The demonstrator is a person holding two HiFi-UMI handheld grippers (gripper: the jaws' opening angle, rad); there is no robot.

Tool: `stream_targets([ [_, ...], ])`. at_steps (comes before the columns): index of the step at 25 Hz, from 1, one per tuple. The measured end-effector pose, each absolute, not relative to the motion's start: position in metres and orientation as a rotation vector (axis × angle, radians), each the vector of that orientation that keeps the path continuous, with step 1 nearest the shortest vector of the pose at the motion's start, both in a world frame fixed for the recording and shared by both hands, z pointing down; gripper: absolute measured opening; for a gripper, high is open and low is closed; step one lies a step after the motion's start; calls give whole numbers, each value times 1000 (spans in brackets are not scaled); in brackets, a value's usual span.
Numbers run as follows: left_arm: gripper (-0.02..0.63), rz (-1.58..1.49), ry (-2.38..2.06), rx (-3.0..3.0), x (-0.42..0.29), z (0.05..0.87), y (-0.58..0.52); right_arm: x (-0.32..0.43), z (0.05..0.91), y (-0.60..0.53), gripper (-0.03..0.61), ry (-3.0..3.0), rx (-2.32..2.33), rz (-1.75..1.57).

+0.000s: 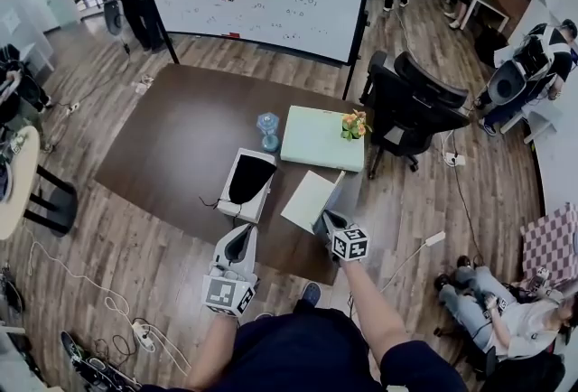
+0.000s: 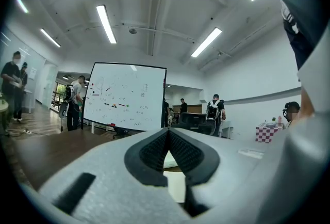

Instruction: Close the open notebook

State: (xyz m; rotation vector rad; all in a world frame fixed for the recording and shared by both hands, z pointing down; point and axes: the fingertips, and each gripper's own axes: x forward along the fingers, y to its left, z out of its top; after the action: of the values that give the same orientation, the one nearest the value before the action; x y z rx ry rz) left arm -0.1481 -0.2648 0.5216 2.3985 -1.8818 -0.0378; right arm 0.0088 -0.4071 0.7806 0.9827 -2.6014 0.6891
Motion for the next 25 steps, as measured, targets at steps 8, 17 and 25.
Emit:
stream_targets([
  [8, -14, -23, -1893, 2392, -157, 519, -257, -16, 784, -405, 6, -2593, 957, 717],
  [17, -14, -39, -1838, 2431, -153, 524, -258, 13, 744, -402, 6, -2638, 1118, 604],
  [25, -14, -24, -1742, 2496, -138, 532, -263, 54, 698, -386, 5, -2654, 1299, 465],
])
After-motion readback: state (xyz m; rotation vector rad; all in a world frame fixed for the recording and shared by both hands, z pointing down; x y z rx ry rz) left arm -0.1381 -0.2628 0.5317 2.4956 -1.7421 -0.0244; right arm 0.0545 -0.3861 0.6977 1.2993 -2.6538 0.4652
